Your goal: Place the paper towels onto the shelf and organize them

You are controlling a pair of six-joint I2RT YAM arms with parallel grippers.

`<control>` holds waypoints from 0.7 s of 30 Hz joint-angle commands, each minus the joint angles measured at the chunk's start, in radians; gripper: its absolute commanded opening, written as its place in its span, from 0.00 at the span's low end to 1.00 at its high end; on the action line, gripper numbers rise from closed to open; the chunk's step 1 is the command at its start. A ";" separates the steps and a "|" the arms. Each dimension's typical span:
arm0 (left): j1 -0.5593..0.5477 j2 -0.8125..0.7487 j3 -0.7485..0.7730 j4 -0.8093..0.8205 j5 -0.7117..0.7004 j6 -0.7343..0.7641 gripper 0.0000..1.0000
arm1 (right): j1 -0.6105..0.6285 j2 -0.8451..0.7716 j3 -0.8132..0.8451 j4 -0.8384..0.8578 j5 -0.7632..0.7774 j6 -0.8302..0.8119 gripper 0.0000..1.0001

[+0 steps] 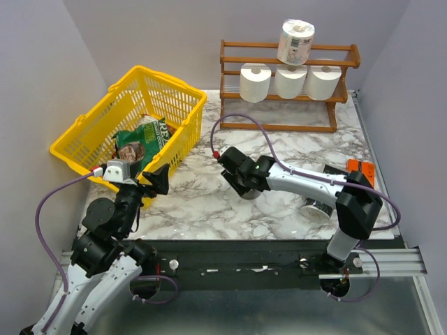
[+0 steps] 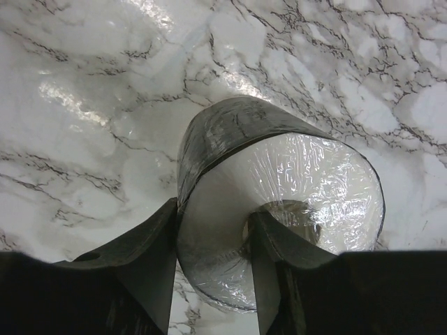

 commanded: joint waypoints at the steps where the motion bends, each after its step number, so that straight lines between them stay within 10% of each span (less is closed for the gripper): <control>1: 0.005 -0.002 -0.003 0.020 0.002 -0.002 0.99 | 0.008 -0.064 -0.043 0.075 0.069 -0.197 0.47; 10: 0.005 -0.005 -0.002 0.018 -0.001 -0.002 0.99 | -0.161 -0.176 -0.113 0.417 -0.149 -0.768 0.45; 21: 0.005 -0.006 -0.005 0.017 -0.014 0.000 0.99 | -0.423 0.056 0.081 0.541 -0.344 -0.992 0.50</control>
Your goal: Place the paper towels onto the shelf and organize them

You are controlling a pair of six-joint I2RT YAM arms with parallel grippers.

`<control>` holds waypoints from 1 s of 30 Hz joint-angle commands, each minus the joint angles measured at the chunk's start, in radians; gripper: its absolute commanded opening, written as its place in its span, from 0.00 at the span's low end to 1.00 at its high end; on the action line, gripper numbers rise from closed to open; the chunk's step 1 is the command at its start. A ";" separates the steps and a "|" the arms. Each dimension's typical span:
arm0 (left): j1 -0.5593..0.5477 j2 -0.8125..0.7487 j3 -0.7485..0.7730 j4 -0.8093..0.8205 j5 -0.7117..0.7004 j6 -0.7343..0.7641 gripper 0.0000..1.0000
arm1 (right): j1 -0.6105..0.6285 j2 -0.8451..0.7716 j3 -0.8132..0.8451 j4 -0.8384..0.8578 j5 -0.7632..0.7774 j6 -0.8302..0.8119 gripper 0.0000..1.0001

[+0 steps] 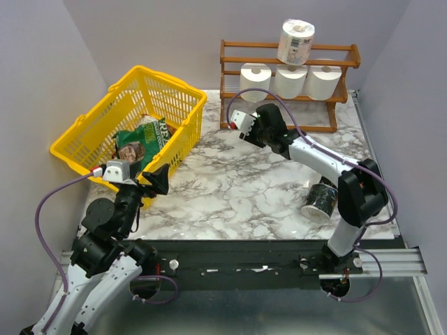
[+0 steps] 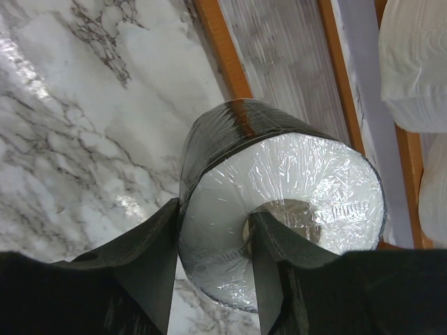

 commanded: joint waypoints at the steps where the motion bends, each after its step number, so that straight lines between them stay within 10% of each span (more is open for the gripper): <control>1: 0.005 -0.002 -0.003 0.017 -0.013 0.002 0.99 | -0.054 0.056 0.065 0.127 -0.117 -0.144 0.50; 30: 0.005 -0.002 -0.003 0.017 -0.016 0.002 0.99 | -0.086 0.270 0.222 0.191 -0.083 -0.354 0.56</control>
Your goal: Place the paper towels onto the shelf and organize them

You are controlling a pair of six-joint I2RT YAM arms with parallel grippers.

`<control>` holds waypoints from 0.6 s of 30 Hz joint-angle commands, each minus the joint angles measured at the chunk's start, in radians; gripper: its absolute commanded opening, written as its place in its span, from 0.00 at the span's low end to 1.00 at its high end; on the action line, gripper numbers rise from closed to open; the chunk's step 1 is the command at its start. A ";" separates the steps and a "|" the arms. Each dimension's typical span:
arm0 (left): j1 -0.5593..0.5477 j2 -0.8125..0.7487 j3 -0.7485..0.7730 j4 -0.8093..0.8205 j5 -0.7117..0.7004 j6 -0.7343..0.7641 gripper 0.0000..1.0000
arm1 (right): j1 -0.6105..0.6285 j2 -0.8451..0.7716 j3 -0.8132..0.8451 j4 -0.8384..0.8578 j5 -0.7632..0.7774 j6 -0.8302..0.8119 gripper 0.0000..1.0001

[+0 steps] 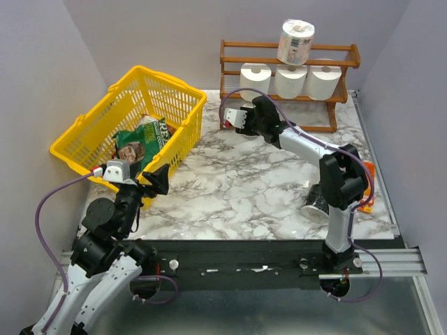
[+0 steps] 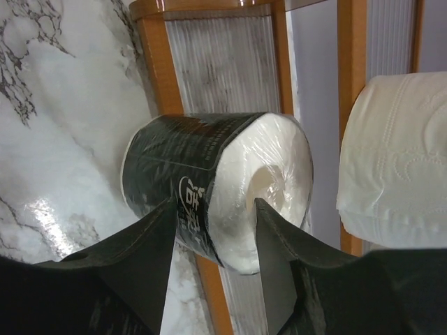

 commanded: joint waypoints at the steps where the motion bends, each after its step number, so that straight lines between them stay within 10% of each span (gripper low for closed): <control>1: 0.005 -0.005 -0.005 0.017 -0.016 0.001 0.99 | -0.006 0.031 0.040 0.072 0.063 -0.051 0.56; 18: 0.005 0.004 -0.004 0.017 -0.018 0.001 0.99 | 0.001 0.039 -0.043 0.272 0.100 -0.119 0.59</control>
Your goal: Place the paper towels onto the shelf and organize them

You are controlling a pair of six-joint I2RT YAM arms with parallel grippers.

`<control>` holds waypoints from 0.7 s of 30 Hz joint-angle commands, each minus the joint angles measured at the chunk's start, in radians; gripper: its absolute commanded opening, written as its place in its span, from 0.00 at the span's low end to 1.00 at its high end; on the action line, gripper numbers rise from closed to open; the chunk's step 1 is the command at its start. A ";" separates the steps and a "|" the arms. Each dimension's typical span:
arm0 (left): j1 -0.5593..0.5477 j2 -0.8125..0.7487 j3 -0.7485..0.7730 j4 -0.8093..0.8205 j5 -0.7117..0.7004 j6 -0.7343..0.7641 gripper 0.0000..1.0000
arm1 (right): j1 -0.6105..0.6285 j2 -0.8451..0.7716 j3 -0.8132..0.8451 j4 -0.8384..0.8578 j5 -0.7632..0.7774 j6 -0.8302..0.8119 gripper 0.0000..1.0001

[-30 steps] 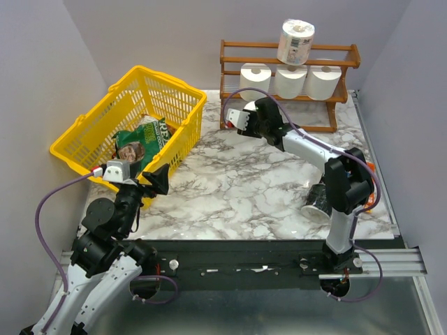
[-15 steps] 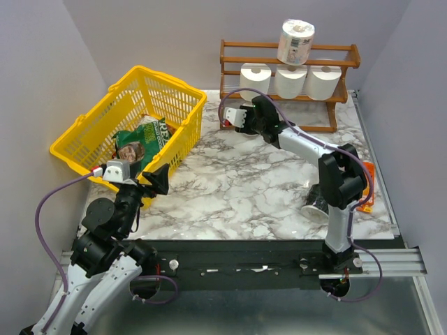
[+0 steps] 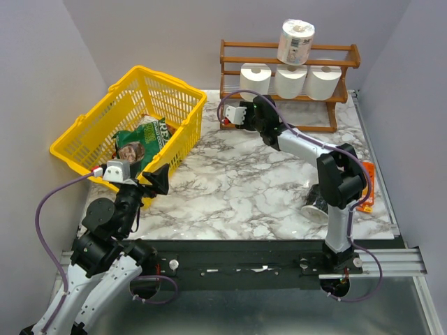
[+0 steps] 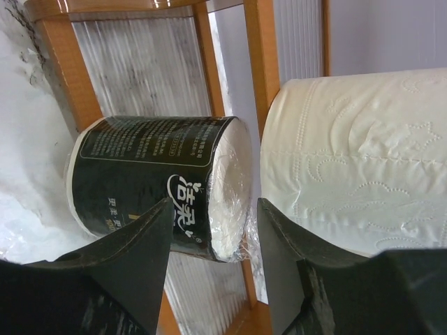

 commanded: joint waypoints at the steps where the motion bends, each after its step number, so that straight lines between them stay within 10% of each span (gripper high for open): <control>1: 0.007 0.006 -0.003 0.018 -0.018 0.002 0.99 | 0.001 0.016 -0.032 0.078 -0.002 -0.022 0.59; 21: 0.005 0.009 -0.003 0.017 -0.002 0.000 0.99 | 0.031 -0.079 -0.124 0.119 -0.012 -0.014 0.74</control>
